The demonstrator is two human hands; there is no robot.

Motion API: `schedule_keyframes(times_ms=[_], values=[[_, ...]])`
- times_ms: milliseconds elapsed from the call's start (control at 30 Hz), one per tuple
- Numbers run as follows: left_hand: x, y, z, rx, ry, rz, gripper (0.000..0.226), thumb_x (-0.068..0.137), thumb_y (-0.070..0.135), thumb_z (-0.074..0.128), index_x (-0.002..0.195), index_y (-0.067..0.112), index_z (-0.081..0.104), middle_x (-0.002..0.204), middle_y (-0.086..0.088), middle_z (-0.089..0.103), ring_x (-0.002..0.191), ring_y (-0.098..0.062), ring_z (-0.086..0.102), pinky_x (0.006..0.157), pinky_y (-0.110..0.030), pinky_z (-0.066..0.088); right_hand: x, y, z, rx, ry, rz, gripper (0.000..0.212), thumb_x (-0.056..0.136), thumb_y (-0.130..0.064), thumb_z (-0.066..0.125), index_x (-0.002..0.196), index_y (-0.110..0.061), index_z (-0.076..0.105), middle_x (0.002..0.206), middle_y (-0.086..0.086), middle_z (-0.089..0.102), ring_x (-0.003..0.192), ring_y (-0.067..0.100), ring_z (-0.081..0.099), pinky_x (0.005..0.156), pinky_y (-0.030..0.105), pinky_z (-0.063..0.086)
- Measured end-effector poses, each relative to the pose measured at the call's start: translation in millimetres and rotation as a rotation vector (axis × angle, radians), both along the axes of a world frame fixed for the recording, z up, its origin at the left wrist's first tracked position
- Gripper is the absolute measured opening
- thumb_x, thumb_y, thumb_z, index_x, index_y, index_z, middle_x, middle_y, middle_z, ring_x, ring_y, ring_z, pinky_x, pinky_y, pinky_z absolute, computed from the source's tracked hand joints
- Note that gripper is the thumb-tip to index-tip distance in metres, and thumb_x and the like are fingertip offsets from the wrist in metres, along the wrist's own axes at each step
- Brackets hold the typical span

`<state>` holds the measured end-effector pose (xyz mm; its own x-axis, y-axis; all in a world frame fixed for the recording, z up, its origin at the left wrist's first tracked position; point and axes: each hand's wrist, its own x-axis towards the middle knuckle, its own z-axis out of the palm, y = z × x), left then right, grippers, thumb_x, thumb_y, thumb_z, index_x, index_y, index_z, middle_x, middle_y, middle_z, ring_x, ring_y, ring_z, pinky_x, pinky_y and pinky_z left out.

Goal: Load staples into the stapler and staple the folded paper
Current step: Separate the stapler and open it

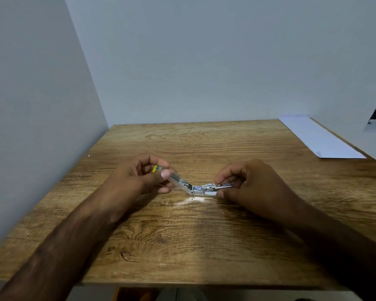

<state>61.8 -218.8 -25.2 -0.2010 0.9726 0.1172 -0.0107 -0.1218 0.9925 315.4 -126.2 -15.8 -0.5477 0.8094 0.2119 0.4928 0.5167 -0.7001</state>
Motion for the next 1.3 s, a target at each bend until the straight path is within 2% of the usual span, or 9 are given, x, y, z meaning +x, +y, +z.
schedule_keyframes(times_ms=[100,200,400,533,733,967,1033,1167,1300], values=[[-7.3,-6.0,-0.6,-0.052,0.193,0.03,0.017,0.078,0.014,0.08,0.093,0.009,0.074,0.09,-0.018,0.076,0.074,-0.016,0.069,0.066,-0.021,0.056,2.4,2.4,0.2,0.027,-0.033,0.012,0.02,0.072,-0.024,0.088,0.089,-0.033,0.081,0.064,-0.026,0.07,0.06,-0.008,0.063,0.059,0.012,0.044],[-10.9,-8.0,-0.7,-0.078,0.391,0.051,0.015,0.079,0.018,0.082,0.092,0.015,0.076,0.093,-0.016,0.076,0.079,-0.017,0.067,0.072,-0.029,0.052,5.0,5.6,0.6,0.012,-0.043,0.046,0.022,0.073,-0.023,0.089,0.09,-0.033,0.08,0.062,-0.025,0.069,0.058,-0.009,0.061,0.057,0.009,0.041],[-8.9,-6.5,12.7,-0.04,0.966,0.0,0.012,0.083,0.022,0.081,0.085,0.03,0.071,0.089,0.021,0.072,0.079,0.001,0.065,0.068,-0.016,0.045,8.2,10.4,-0.7,0.015,-0.051,0.072,0.018,0.072,-0.022,0.089,0.084,-0.032,0.08,0.056,-0.034,0.064,0.052,-0.01,0.059,0.052,0.006,0.04],[9.6,-3.4,23.9,-0.009,1.238,-0.038,0.027,0.083,0.04,0.078,0.106,0.029,0.069,0.109,0.014,0.063,0.103,-0.006,0.059,0.088,-0.031,0.048,9.9,11.2,-1.0,-0.022,-0.027,0.076,0.019,0.071,-0.021,0.09,0.083,-0.03,0.08,0.058,-0.026,0.069,0.051,-0.007,0.061,0.05,0.008,0.041],[58.8,20.9,26.5,0.02,1.188,-0.234,0.033,0.09,0.04,0.071,0.118,0.025,0.067,0.11,0.01,0.066,0.101,-0.006,0.059,0.088,-0.026,0.047,8.5,6.0,-1.8,0.017,0.031,0.083,0.02,0.069,-0.019,0.091,0.081,-0.03,0.08,0.059,-0.026,0.069,0.052,-0.007,0.061,0.052,0.009,0.043],[61.9,44.4,19.0,-0.004,0.991,-0.298,0.009,0.098,0.031,0.061,0.093,0.029,0.069,0.079,0.015,0.064,0.071,0.002,0.056,0.067,-0.024,0.044,8.4,1.7,-2.9,0.086,0.076,0.088,0.022,0.066,-0.017,0.092,0.079,-0.031,0.08,0.071,-0.024,0.071,0.058,-0.003,0.064,0.055,0.008,0.046],[59.5,45.2,15.4,-0.015,0.959,-0.319,0.012,0.098,0.026,0.062,0.09,0.034,0.067,0.078,0.017,0.063,0.07,0.004,0.056,0.068,-0.023,0.042,7.4,2.7,-3.7,0.062,0.079,0.09,0.023,0.066,-0.016,0.092,0.08,-0.031,0.081,0.07,-0.022,0.072,0.058,-0.004,0.065,0.055,0.008,0.046],[57.5,44.6,13.7,-0.036,0.855,-0.341,0.012,0.097,0.019,0.063,0.098,0.025,0.072,0.084,0.009,0.07,0.077,-0.005,0.061,0.072,-0.027,0.049,8.6,3.7,-3.7,0.02,0.109,0.091,0.024,0.066,-0.015,0.093,0.079,-0.029,0.079,0.071,-0.012,0.076,0.062,0.002,0.07,0.059,0.015,0.054],[60.6,45.7,10.7,-0.011,0.852,-0.304,0.011,0.093,0.02,0.063,0.094,0.027,0.073,0.076,0.012,0.066,0.069,0.0,0.057,0.066,-0.026,0.045,8.6,3.6,-4.1,0.006,0.116,0.092,0.025,0.064,-0.014,0.094,0.079,-0.028,0.079,0.073,-0.011,0.077,0.064,0.003,0.071,0.059,0.015,0.054]])
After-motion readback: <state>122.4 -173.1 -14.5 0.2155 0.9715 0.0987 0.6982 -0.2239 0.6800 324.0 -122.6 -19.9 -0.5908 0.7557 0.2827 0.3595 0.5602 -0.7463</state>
